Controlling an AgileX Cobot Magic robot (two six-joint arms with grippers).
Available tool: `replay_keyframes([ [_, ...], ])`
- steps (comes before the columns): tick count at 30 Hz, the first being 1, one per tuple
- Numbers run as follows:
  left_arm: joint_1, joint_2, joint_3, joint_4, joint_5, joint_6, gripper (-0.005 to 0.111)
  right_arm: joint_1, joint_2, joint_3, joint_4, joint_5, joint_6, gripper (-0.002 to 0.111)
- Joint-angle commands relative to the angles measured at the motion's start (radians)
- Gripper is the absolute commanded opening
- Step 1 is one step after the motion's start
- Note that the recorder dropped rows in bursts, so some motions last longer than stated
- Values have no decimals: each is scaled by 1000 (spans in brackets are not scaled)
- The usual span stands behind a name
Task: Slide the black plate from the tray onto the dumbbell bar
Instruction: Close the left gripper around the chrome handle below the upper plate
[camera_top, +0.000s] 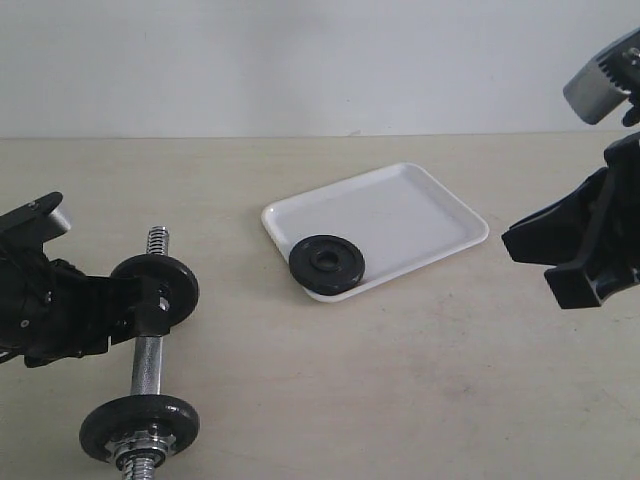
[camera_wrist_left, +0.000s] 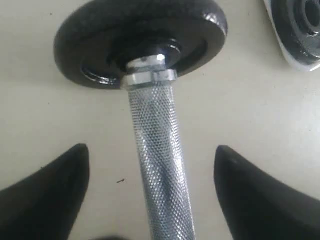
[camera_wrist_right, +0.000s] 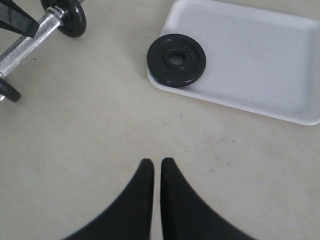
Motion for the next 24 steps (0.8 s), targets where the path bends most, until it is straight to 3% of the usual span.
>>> replay_keyframes([
  [1,-8,2,4,-7,-8,-7,65,-2,0,-7,-7,-2,-4,0],
  [14,-12,2,4,-12,-40,4,65,-2,0,-7,-5,-2,-2,0],
  [20,-112,76,4,-16,-105,4,65,-2,0,-7,-3,-4,-2,0],
  [24,-129,126,4,-19,-136,1,65,-2,0,-7,-3,5,1,0],
])
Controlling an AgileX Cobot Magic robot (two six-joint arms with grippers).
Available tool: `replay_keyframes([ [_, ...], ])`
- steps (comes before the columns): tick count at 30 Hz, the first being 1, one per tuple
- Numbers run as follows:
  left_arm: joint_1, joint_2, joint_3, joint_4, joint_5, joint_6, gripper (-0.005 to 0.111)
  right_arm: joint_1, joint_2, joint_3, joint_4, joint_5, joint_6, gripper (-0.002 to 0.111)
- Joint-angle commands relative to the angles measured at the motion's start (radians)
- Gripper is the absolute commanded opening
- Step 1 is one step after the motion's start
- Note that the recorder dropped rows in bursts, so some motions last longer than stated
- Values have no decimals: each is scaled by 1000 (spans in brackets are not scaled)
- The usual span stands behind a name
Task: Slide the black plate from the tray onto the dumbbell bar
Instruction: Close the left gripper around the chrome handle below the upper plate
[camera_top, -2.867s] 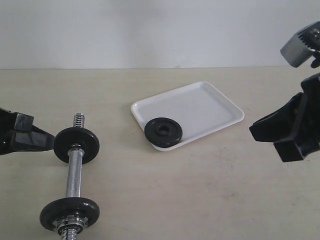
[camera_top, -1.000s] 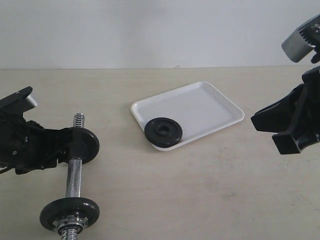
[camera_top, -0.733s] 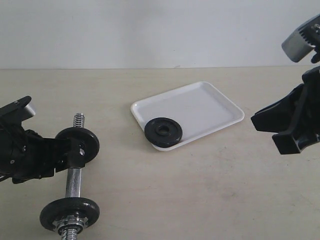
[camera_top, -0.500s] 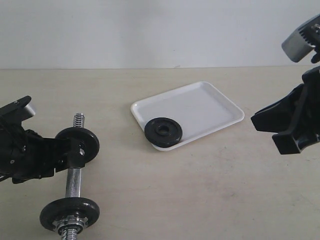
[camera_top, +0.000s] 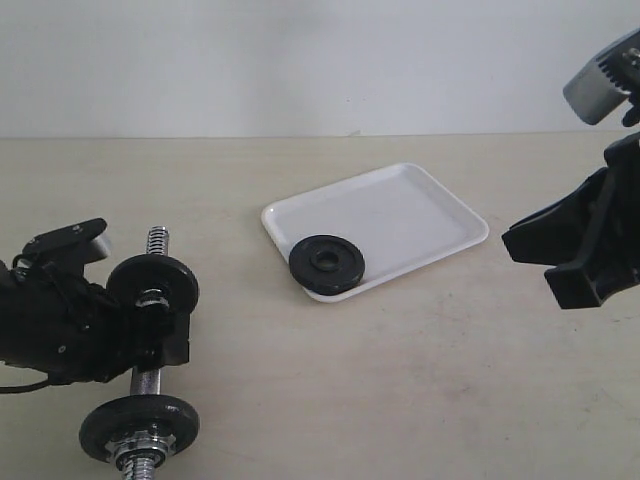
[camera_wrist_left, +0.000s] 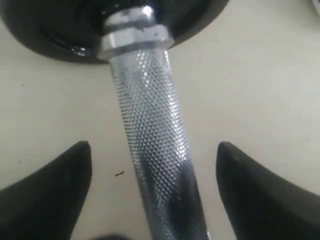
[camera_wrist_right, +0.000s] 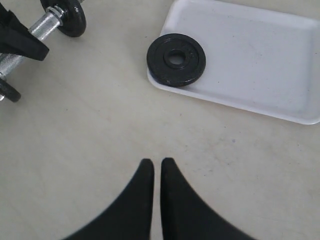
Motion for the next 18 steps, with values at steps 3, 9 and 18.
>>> replay_keyframes([
  [3,-13,26,4,-16,-43,1,65,-2,0,-7,0,8,1,0],
  [9,-13,26,4,-18,-74,1,65,-2,0,-7,0,8,1,0],
  [18,-13,38,-49,-21,-56,1,65,-2,0,-7,0,8,1,0],
])
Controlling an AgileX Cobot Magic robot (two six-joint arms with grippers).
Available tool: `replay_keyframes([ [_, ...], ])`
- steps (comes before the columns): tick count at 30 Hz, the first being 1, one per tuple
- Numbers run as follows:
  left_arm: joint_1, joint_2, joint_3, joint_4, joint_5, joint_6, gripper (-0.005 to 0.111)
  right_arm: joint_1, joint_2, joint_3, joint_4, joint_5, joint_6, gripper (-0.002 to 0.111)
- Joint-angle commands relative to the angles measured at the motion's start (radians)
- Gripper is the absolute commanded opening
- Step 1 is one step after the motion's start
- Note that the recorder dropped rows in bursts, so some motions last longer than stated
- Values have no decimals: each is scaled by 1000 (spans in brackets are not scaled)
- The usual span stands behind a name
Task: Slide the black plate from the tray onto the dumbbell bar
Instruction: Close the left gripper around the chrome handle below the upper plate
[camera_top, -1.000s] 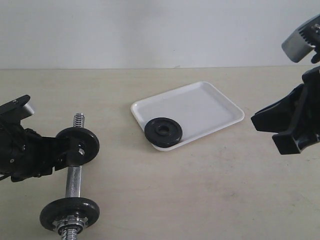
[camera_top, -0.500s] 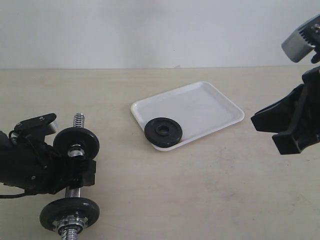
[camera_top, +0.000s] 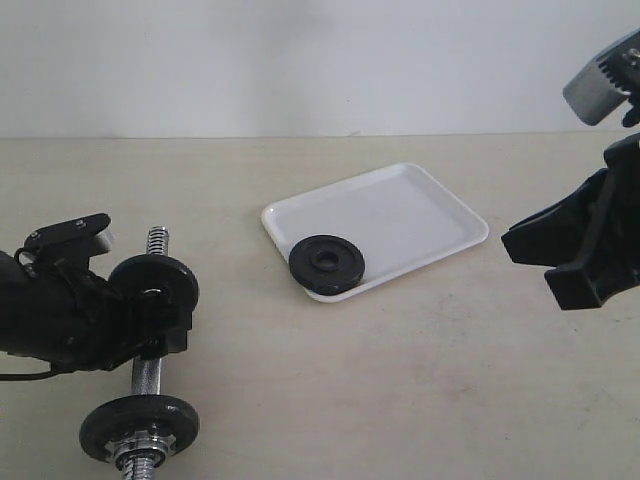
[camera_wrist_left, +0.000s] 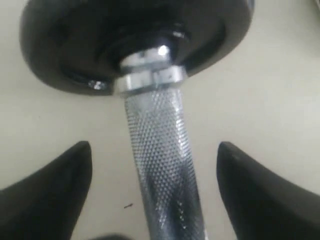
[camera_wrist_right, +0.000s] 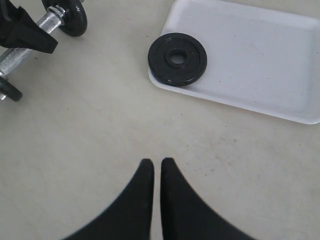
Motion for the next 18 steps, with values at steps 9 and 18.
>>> replay_keyframes([
  [9,-4,66,-29,-26,43,1,65,-2,0,-7,-1,-2,-1,0],
  [18,-4,65,-29,-26,41,1,59,-2,0,-7,-1,-7,-1,0],
])
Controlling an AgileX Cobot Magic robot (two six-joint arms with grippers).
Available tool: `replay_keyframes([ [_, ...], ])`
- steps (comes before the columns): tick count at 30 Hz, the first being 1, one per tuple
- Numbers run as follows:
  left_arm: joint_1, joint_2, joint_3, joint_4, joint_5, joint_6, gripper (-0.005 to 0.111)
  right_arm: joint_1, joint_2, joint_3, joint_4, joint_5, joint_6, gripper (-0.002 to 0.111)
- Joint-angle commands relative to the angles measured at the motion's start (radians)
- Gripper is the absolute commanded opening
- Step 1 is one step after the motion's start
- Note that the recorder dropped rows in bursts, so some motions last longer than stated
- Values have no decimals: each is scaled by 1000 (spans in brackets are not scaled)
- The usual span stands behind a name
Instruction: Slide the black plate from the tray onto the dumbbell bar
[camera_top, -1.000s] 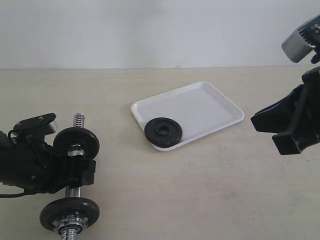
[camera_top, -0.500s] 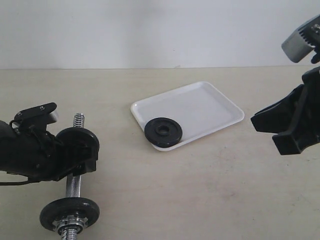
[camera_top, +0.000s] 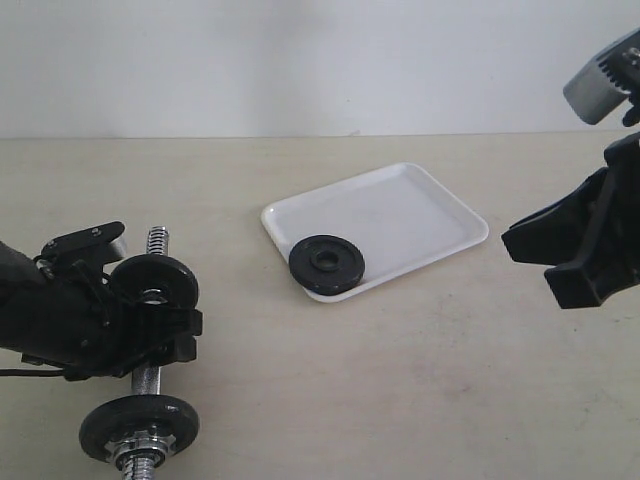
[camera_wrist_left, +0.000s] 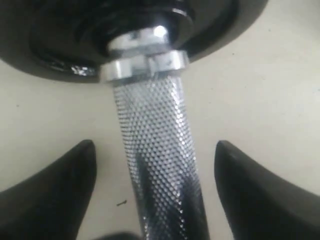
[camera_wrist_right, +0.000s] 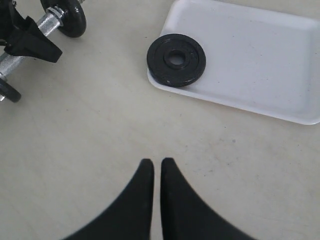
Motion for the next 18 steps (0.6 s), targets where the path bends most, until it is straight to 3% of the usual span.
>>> replay_keyframes([
  [1,-4,4,-2,-11,5,1,56,-2,0,-7,-1,-5,-1,0],
  [8,-4,4,-2,-11,13,8,27,-2,0,-7,-1,-5,-1,0],
  [13,-4,4,-2,-11,19,8,23,-2,0,-7,-1,-5,-1,0],
  [16,-4,4,-2,-7,26,61,4,-2,0,-7,-1,-5,-1,0],
  [18,-4,4,-2,-7,26,90,4,-2,0,-7,-1,-5,-1,0],
])
